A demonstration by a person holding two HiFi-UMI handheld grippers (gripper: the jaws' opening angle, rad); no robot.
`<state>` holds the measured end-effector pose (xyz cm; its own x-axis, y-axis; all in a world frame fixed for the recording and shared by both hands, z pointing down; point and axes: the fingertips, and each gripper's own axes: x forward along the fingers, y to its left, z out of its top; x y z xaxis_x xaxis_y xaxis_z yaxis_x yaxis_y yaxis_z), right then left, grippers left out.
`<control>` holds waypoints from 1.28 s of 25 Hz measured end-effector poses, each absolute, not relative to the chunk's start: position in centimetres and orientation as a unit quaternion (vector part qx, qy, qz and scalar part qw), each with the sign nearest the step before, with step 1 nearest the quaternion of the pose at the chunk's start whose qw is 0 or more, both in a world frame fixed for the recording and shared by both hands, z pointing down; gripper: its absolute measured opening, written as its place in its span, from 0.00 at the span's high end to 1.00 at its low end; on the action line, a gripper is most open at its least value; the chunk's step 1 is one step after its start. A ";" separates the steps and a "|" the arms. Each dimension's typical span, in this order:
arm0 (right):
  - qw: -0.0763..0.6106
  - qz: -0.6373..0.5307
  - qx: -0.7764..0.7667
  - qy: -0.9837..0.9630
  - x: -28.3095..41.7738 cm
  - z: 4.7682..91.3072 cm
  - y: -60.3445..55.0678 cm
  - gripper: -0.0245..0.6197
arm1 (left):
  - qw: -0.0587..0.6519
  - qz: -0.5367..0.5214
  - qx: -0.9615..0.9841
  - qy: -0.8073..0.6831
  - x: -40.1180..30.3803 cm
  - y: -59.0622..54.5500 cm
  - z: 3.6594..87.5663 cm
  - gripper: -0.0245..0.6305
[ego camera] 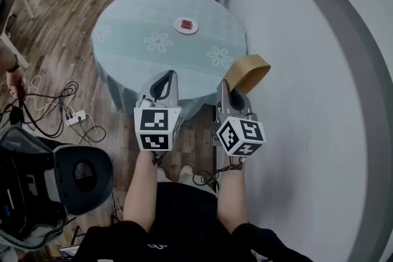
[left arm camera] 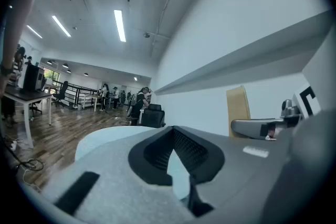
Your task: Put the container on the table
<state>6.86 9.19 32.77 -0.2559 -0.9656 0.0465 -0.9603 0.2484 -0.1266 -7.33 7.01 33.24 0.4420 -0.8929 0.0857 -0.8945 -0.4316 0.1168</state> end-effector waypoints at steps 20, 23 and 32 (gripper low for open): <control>0.000 -0.075 -0.624 0.777 9.7 35.0 10.4 0.94 | 0.093 0.026 0.845 -0.525 -6.0 7.1 35.9 0.96; 0.005 -0.084 -0.641 0.763 11.5 35.3 10.1 0.94 | 0.083 0.035 0.856 -0.508 -5.1 6.9 35.9 0.96; 0.017 -0.078 -0.616 0.784 10.8 35.3 3.9 0.94 | 0.080 0.035 0.837 -0.540 -7.2 1.6 36.1 0.96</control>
